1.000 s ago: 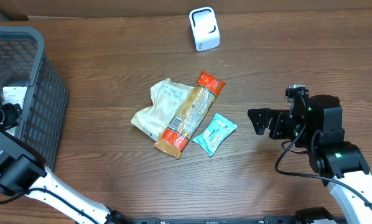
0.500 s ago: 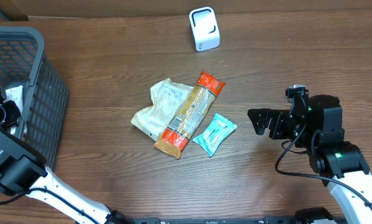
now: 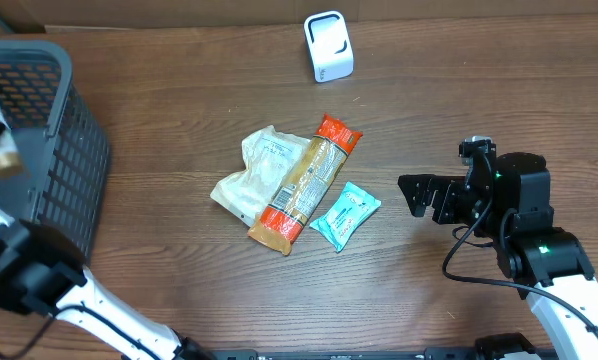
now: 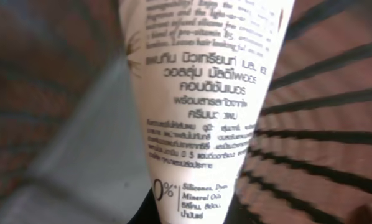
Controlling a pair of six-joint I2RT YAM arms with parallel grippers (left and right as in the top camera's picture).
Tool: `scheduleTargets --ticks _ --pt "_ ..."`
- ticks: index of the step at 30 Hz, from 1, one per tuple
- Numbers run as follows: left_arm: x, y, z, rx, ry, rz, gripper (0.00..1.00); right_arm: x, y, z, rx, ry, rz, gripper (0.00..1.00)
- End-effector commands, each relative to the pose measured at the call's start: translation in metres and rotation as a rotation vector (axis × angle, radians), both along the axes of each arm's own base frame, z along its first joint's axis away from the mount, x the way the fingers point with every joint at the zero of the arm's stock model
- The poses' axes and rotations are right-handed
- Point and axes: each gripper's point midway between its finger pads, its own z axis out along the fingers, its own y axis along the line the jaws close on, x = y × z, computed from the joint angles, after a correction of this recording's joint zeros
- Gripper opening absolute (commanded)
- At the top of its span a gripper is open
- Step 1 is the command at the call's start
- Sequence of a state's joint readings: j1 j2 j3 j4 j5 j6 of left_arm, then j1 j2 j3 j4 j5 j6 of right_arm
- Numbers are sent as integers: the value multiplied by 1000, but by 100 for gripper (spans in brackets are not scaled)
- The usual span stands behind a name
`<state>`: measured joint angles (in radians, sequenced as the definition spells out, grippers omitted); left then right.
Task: Scan the item barcode
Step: 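Return the left gripper into the basket and grasp the white tube, then carry the white tube out and place it beside the pasta package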
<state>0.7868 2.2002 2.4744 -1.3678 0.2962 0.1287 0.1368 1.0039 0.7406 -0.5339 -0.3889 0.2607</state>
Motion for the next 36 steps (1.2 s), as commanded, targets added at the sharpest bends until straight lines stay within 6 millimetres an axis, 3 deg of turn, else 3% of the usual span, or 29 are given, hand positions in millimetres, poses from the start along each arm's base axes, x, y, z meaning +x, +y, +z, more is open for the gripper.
scheduleTargets --ticks 1,4,8,11,14,16,17,23,27,29,36 --pt "-7 -74 156 100 -363 -125 4 5 -1 12 6 -33 0 100" --pt "-23 -111 200 173 -438 -174 4 5 -1 12 6 -33 0 100" --pt "-39 -162 233 206 -497 -252 4 5 -1 12 6 -33 0 100" --pt "-51 -206 237 173 -490 -330 4 5 -1 12 6 -33 0 100" --pt "-56 -244 225 115 -433 -410 4 5 -1 12 6 -33 0 100" --pt "-56 -266 205 86 -345 -456 4 5 -1 12 6 -33 0 100" --pt "-55 -282 183 72 -253 -492 4 5 -1 12 6 -33 0 100" --pt "-35 -342 103 5 -5 -668 4 5 -1 12 6 -33 0 100" --pt "-22 -384 31 -39 129 -785 4 5 -1 12 6 -33 0 100" --pt "-21 -401 -11 -35 192 -832 4 5 -1 12 6 -33 0 100" --pt "-25 -431 -103 -19 249 -921 4 5 -1 12 6 -33 0 100"
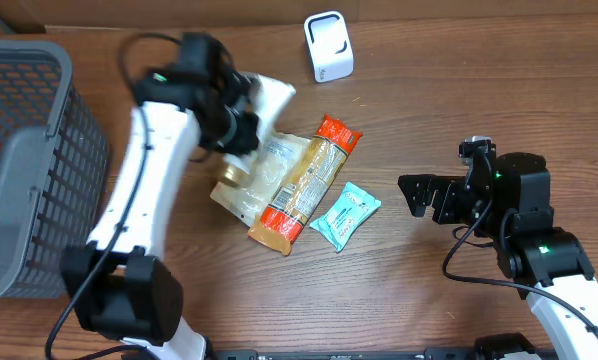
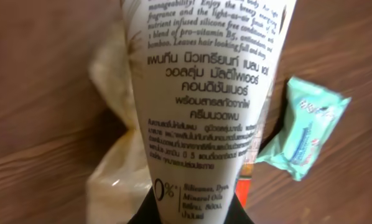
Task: Scan the item barcode
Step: 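Carry the white tube out and place it beside the pasta package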
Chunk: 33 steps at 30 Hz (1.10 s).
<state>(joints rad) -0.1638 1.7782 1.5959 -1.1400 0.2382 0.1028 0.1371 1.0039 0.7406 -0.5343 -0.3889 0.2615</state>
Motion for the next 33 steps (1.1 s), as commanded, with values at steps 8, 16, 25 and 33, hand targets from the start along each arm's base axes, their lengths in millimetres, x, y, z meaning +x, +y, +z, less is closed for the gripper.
scheduleTargets --ticks 8,16,25,33 --pt "-26 -8 -100 72 -14 -100 4 5 -1 12 5 -33 0 100" --pt "-37 0 -137 90 -28 -70 8 5 -1 12 5 -33 0 100" --pt "-72 -26 -135 -125 236 242 13 5 -1 12 5 -33 0 100" --pt "-75 -47 -125 -253 287 253 67 5 -1 12 5 -33 0 100"
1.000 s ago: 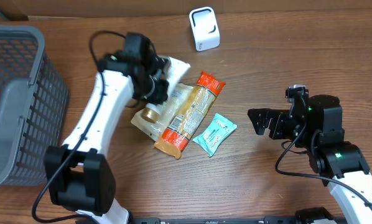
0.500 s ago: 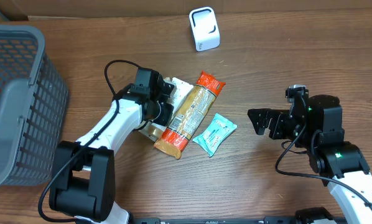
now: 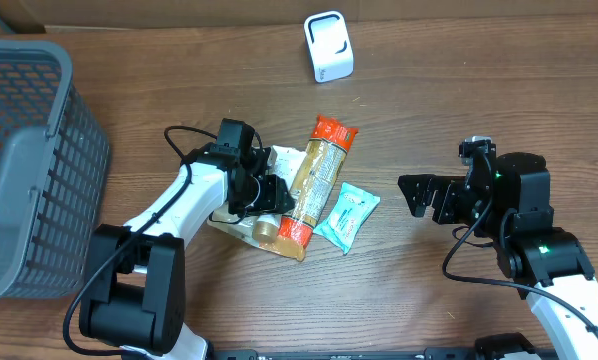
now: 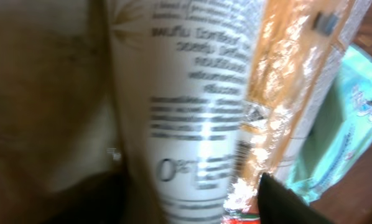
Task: Scan the item barcode
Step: 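Carry the white tube out and place it beside the pasta package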
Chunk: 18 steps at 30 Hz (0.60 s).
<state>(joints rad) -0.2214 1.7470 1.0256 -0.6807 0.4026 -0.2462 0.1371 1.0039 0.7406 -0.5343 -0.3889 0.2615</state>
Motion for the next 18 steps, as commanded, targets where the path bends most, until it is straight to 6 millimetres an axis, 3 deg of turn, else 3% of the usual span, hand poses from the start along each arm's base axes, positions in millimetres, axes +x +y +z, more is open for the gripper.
scheduleTargets --ticks 1,4,8,10,11,18 --pt "-7 -12 -1 -69 52 22 70 5 -1 12 5 -33 0 100" --pt "-7 -11 -1 -64 50 23 81 5 -1 12 5 -33 0 100" --pt "0 -6 1 -34 23 20 85 5 -1 12 5 -33 0 100" --pt "10 -4 10 -34 -6 11 96 5 -1 12 5 -33 0 100" --pt "16 -4 17 -32 -22 7 100 5 -1 12 5 -33 0 100" --pt "61 1 92 60 -186 -74 100 5 -1 12 5 -33 0 100"
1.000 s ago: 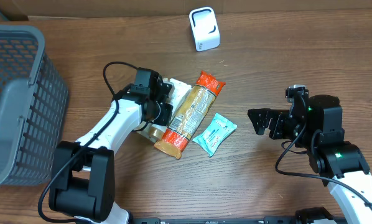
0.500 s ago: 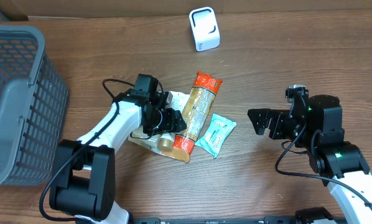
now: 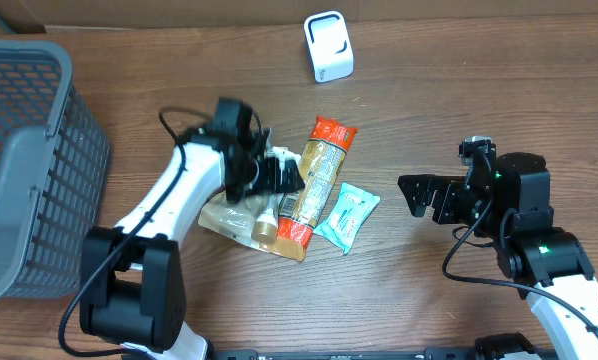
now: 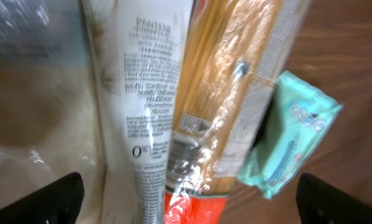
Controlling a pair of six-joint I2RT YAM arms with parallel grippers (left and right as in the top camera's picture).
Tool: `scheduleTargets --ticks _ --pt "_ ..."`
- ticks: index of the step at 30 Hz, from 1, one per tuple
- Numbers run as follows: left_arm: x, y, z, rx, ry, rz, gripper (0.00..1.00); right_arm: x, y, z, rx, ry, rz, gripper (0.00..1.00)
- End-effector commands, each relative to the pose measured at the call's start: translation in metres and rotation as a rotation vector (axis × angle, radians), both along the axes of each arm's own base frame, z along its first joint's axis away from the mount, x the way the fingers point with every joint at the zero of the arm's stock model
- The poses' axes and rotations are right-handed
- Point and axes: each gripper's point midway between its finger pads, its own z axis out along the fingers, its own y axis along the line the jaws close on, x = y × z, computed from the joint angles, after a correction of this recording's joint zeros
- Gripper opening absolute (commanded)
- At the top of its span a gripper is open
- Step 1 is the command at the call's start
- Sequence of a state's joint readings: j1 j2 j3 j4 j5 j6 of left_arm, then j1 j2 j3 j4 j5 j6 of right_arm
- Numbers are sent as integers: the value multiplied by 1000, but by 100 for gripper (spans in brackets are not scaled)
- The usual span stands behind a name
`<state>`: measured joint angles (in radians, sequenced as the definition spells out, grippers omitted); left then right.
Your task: Scan the item barcode
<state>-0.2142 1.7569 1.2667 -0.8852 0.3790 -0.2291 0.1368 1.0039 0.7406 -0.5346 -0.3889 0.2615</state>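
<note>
A white shampoo tube (image 4: 148, 124) with a gold cap (image 3: 262, 232) lies on the pile of items, between a beige bag (image 4: 43, 124) and a spaghetti packet with orange ends (image 4: 229, 93). My left gripper (image 4: 189, 190) hangs just over it, open wide, its fingers to either side and touching nothing. From overhead the left gripper (image 3: 277, 172) is above the pile's middle. The white scanner (image 3: 328, 46) stands at the back of the table. My right gripper (image 3: 416, 195) stays out to the right, open and holding nothing.
A teal packet (image 3: 346, 215) lies against the right side of the spaghetti packet (image 3: 314, 175). A grey mesh basket (image 3: 39, 150) stands at the left edge. The beige bag (image 3: 224, 215) sits under the left arm.
My left gripper was shut on the tube, low on the pile. Now it is open and a little higher, and the tube lies free next to the spaghetti packet. The right arm is unchanged.
My left gripper first held the tube over the basket at the far left. Then it held the tube above the pile, left of the scanner. Then it was down on the pile with the tube still gripped, and now the tube lies there let go.
</note>
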Motion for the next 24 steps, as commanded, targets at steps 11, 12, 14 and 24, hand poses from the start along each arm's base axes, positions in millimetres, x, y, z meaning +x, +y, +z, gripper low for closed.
scheduleTargets --ticks 11,12,14,24 --pt "66 -7 153 40 -415 -204 100 3 3 13 31 -24 10 100" --pt "69 -7 155 44 -435 -215 100 3 3 13 34 -22 9 100" --pt "73 -5 155 63 -450 -210 100 3 4 13 51 -8 -5 100" --pt "78 9 151 144 -454 -182 100 -4 15 18 120 15 38 100"
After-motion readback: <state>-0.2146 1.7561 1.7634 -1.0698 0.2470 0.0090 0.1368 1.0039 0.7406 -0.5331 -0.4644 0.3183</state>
